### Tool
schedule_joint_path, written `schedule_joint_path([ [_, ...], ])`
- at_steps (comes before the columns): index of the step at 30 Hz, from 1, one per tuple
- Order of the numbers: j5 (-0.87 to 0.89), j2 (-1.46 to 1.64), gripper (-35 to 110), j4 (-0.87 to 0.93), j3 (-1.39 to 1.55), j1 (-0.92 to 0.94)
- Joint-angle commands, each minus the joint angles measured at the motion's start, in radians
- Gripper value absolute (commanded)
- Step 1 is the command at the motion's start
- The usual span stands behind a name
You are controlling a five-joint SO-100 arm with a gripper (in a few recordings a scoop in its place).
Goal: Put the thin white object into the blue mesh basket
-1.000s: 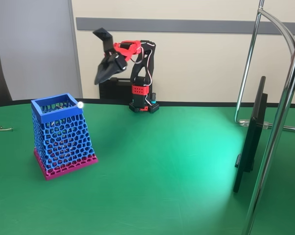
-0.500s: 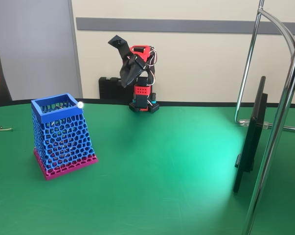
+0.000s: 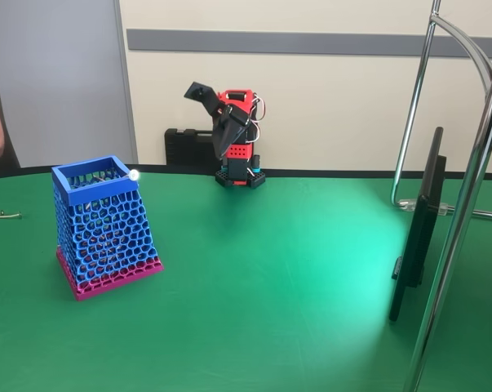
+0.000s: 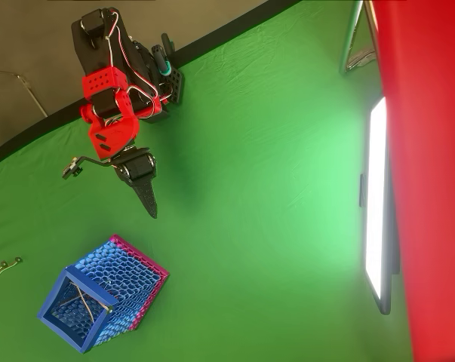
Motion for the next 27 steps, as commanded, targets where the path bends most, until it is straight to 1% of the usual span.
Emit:
schedule_joint_path([
  [1,0.057,0.078,0,-0.015,0.066,-0.008],
  [9,0.327,0.235,0,0.052,0.199,-0.014],
  [12,0.371,0.288,0,0.100,0.241,-0.026],
  [18,0.479,0.301,0,0.124,0.284,-0.031],
  [27,0.549,0.356,1,0.210,0.304,-0.048],
])
